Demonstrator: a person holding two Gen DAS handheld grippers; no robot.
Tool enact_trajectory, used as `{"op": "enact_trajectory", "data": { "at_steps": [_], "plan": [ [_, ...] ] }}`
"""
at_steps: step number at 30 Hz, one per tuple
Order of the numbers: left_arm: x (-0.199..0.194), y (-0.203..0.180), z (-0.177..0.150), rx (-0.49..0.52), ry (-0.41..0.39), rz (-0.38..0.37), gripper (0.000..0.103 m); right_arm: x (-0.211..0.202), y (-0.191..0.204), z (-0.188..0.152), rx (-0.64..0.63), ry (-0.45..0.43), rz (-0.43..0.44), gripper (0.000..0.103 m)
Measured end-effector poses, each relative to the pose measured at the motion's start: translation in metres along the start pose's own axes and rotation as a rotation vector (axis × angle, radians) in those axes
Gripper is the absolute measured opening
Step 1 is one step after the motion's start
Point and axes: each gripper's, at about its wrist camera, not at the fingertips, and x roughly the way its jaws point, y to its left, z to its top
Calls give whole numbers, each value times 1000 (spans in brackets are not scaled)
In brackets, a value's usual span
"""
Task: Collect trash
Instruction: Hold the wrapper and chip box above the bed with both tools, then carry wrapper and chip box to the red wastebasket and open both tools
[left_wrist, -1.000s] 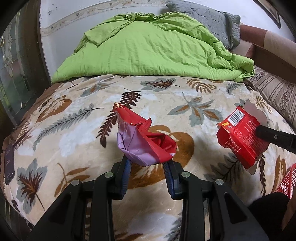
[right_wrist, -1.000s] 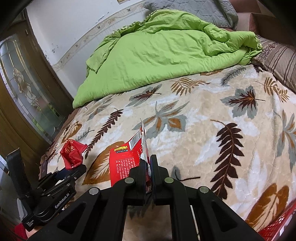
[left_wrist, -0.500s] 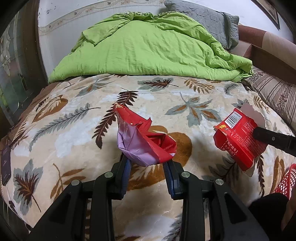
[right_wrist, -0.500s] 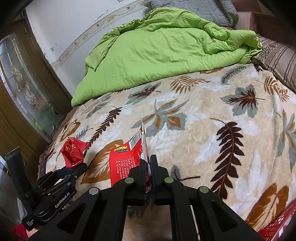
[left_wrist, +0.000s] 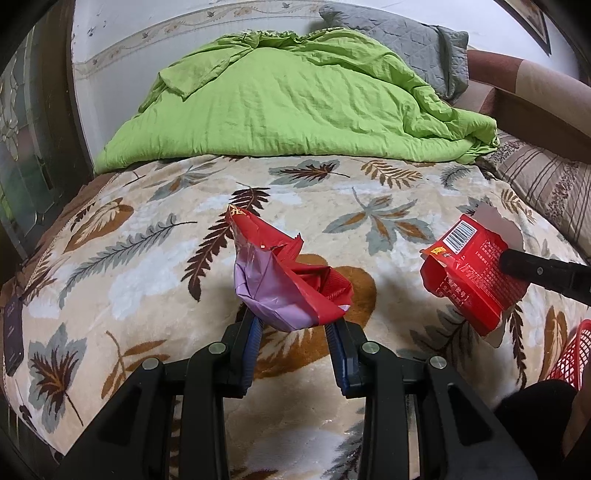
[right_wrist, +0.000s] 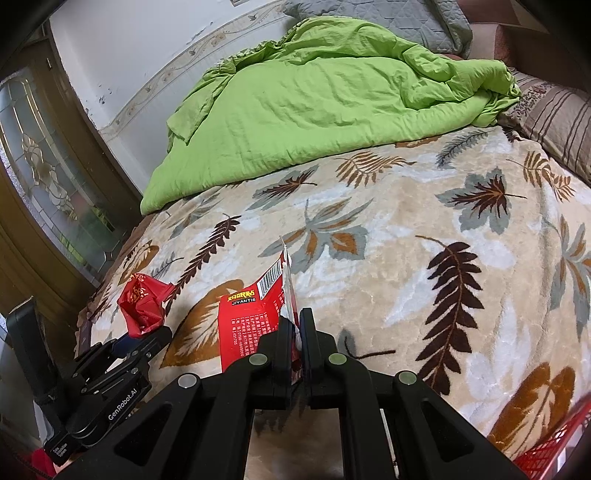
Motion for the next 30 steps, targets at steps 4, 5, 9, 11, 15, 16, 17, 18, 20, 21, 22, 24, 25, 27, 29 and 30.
{"op": "enact_trajectory", "data": {
  "at_steps": [4, 5, 9, 11, 15, 16, 17, 18, 20, 21, 22, 24, 25, 27, 29, 30],
  "plan": [
    [-1, -1, -1, 10, -7, -2, 32, 0, 0, 0, 0, 0, 1, 5],
    [-1, -1, -1, 11, -8, -3, 32, 0, -1, 0, 0, 0, 0, 5],
    [-1, -1, -1, 13, -11, -8, 32, -2, -1, 0, 3, -4, -6, 5],
    [-2, -1, -1, 13, -12, -10, 32, -3, -3, -1, 13, -8, -8, 5],
    [-2, -1, -1, 18, -14, -18, 32, -8, -5, 0, 41, -19, 2, 5],
    [-2, -2, -1, 21, -14, -22, 32, -10, -6, 0, 54, -20, 4, 5],
    [-2, -3, -1, 24, -14, -24, 32, -13, -9, 0, 68, -20, 2, 5],
    [-2, -3, -2, 26, -14, -26, 32, -15, -9, -1, 73, -21, -2, 5],
    [-3, -4, -2, 31, -13, -36, 32, -24, -13, -2, 76, -32, -16, 5],
    [-3, -5, -2, 34, -13, -39, 32, -27, -12, -2, 73, -38, -21, 5],
    [-3, -6, -2, 40, -13, -41, 32, -32, -13, -2, 69, -46, -29, 5],
    [-6, -11, -2, 52, -16, -55, 32, -44, -14, -3, 62, -63, -42, 5],
    [-7, -14, -2, 60, -19, -65, 32, -50, -15, -3, 59, -68, -49, 5],
    [-13, -19, -2, 73, -24, -88, 32, -65, -20, -5, 63, -82, -66, 5],
    [-22, -28, 0, 94, -37, -134, 32, -80, -28, -8, 78, -93, -83, 5],
    [-26, -33, 1, 107, -46, -150, 32, -85, -31, -9, 86, -97, -90, 5]
  ]
}}
